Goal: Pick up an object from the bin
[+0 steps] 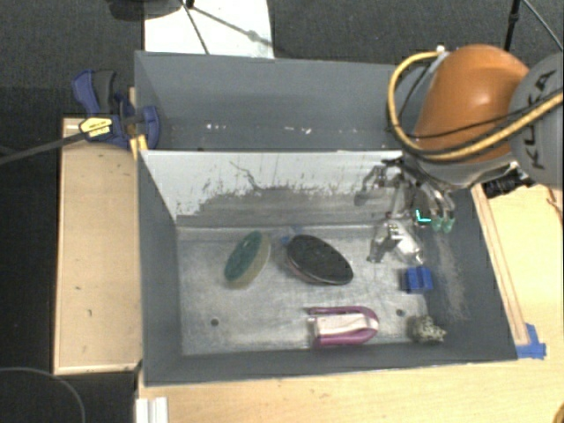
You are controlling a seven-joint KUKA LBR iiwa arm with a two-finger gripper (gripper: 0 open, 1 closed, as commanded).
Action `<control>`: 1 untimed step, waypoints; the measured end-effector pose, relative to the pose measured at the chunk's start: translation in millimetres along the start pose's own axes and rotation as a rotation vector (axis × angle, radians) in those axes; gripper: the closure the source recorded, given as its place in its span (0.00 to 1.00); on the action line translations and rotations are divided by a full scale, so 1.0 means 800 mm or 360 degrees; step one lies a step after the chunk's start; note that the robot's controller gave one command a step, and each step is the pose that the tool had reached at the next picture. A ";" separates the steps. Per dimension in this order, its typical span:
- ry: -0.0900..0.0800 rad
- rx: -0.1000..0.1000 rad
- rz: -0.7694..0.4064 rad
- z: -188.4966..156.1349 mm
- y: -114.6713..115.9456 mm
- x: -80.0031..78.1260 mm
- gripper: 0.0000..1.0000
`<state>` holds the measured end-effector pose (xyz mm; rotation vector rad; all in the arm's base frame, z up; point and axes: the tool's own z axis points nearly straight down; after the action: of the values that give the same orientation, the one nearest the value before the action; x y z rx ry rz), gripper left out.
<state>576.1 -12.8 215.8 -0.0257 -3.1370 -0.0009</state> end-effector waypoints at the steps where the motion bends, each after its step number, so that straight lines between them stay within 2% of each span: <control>1: -0.0002 -0.0002 -0.0059 0.092 0.052 -0.011 0.00</control>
Offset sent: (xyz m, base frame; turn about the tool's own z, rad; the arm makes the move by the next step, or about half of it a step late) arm 0.0098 0.0382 -0.0696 -0.0327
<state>585.5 28.4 142.2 0.0325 -3.1382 -0.0035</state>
